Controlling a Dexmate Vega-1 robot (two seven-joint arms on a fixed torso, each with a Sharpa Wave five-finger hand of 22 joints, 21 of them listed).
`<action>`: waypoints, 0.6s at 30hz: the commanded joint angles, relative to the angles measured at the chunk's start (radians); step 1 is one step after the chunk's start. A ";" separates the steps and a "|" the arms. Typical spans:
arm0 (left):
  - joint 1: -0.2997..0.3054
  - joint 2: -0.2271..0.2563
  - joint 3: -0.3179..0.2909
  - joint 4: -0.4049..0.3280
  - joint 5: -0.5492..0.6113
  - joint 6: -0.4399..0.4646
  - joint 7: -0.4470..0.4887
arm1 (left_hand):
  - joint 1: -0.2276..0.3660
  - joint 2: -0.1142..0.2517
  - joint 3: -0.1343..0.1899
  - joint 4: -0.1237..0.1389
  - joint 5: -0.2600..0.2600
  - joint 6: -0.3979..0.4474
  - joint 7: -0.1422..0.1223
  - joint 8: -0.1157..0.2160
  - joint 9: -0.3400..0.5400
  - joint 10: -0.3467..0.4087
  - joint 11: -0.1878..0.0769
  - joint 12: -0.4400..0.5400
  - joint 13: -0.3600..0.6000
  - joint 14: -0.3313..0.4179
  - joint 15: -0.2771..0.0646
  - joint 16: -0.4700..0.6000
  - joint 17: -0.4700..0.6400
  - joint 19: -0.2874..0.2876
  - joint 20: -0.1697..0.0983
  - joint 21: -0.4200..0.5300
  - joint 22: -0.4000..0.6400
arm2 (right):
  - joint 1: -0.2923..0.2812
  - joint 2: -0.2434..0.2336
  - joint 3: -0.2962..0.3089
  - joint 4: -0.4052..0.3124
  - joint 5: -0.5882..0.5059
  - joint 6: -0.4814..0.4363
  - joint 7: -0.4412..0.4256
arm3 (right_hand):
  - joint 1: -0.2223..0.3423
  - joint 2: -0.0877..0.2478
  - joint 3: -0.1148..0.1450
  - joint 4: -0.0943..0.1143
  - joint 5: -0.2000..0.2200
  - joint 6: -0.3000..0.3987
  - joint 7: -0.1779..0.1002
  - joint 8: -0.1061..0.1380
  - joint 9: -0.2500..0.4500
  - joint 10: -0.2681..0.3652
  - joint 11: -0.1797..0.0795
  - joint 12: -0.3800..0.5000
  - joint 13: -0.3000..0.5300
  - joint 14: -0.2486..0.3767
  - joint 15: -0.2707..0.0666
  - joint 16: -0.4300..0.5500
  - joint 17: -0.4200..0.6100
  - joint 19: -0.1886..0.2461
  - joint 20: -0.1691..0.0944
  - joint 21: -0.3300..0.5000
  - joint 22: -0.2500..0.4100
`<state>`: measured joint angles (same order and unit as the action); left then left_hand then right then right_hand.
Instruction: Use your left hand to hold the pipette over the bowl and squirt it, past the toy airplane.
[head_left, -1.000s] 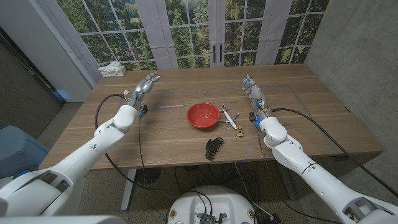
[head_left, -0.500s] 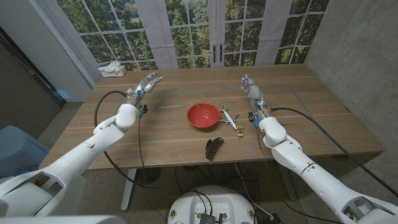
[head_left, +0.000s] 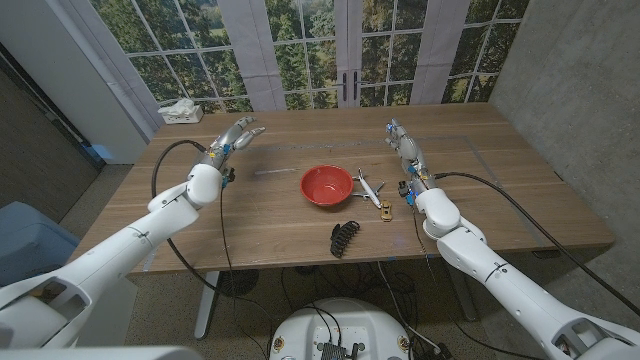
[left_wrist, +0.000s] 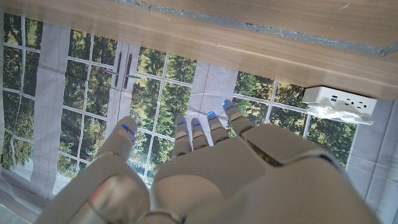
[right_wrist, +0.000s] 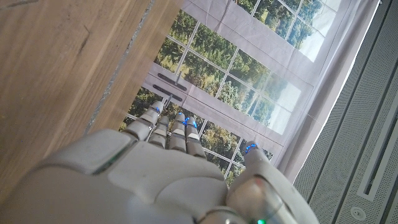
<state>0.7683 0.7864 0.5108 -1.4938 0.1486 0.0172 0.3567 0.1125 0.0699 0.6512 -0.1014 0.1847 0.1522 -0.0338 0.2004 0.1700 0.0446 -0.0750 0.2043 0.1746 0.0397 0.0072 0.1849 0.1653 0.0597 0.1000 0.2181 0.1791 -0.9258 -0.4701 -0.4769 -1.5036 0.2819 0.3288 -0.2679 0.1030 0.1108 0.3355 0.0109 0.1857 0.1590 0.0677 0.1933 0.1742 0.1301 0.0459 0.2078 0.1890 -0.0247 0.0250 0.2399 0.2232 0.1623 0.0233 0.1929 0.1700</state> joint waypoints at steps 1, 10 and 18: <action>-0.004 0.046 0.029 -0.077 0.102 0.115 -0.022 | 0.011 0.000 0.002 -0.012 -0.003 0.010 -0.001 0.003 0.004 0.010 -0.004 0.008 0.002 0.009 -0.003 0.005 0.004 0.007 0.006 0.003 0.004 | -0.008 -0.002 0.001 -0.014 -0.014 -0.010 -0.013 | 0.006 0.007 0.001 -0.005 -0.001 0.009 -0.003 0.006 0.005 0.010 -0.001 0.001 0.001 0.007 0.003 0.003 0.003 0.002 0.006 0.006 0.004; -0.019 0.085 0.056 -0.139 0.176 0.202 -0.087 | 0.025 0.007 0.009 -0.031 -0.005 0.015 -0.011 0.001 0.005 0.006 -0.011 0.002 0.003 -0.004 -0.006 -0.003 0.004 -0.004 0.005 -0.004 0.004 | -0.016 -0.004 0.004 -0.024 -0.021 -0.013 -0.026 | 0.007 0.007 0.002 -0.007 -0.001 0.010 -0.002 0.005 0.005 0.012 -0.002 0.001 0.002 0.008 0.002 0.003 0.003 0.002 0.008 0.005 0.004; -0.038 0.109 0.093 -0.196 0.280 0.302 -0.137 | 0.102 -0.010 0.029 -0.089 -0.009 0.077 -0.030 0.021 0.006 0.066 -0.037 0.010 0.004 0.066 -0.028 0.011 0.005 0.025 0.005 -0.001 0.003 | -0.019 -0.003 0.008 -0.024 -0.017 -0.015 -0.027 | 0.008 0.008 0.003 -0.009 -0.002 0.013 -0.002 0.005 0.005 0.014 0.000 0.000 0.002 0.008 0.002 0.003 0.003 0.002 0.008 0.005 0.004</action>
<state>0.7517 0.8581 0.5609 -1.6138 0.3081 0.1991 0.2769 0.1934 0.0627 0.6776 -0.1801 0.1808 0.2111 -0.0597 0.2118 0.1749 0.0938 -0.1053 0.2043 0.1745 0.0848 -0.0132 0.1894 0.1652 0.0738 0.1001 0.2142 0.1790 -0.9392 -0.4736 -0.4741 -1.5224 0.2654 0.3185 -0.2876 0.1030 0.1108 0.3355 0.0109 0.1857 0.1625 0.0641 0.1933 0.1742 0.1359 0.0446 0.2078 0.1889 -0.0247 0.0250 0.2399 0.2233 0.1585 0.0270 0.1929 0.1700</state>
